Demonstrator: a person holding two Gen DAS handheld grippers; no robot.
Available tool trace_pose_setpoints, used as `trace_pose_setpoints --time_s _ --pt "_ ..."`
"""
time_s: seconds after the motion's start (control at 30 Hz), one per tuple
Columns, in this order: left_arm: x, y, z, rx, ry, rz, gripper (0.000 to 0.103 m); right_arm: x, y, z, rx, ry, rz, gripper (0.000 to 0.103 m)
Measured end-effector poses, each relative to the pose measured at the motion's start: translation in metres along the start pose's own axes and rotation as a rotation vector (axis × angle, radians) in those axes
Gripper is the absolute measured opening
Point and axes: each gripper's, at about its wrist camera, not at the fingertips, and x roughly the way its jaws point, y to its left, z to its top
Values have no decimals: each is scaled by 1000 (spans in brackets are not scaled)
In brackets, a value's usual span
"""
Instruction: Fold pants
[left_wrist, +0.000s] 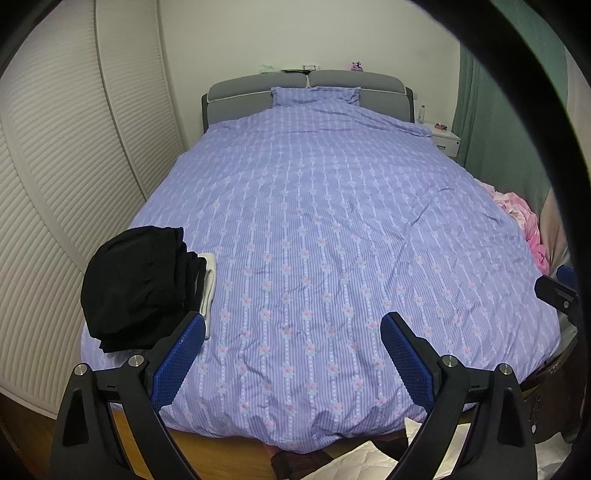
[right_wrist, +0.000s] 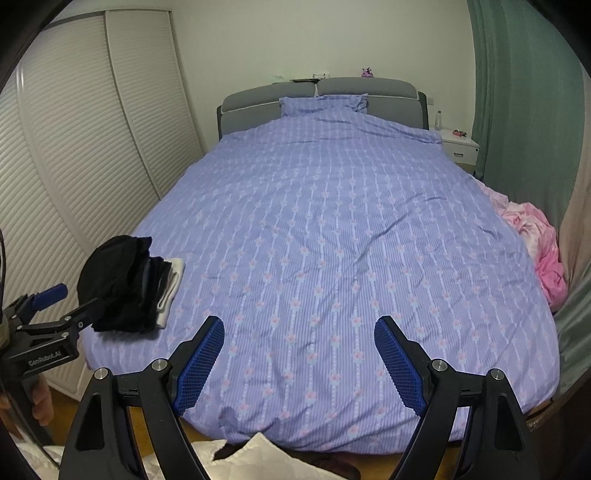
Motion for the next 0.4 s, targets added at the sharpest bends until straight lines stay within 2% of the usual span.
trace_pose_setpoints --time_s 0.4 --pt "4 3 0 -22 11 17 97 8 1 2 -12 26 21 85"
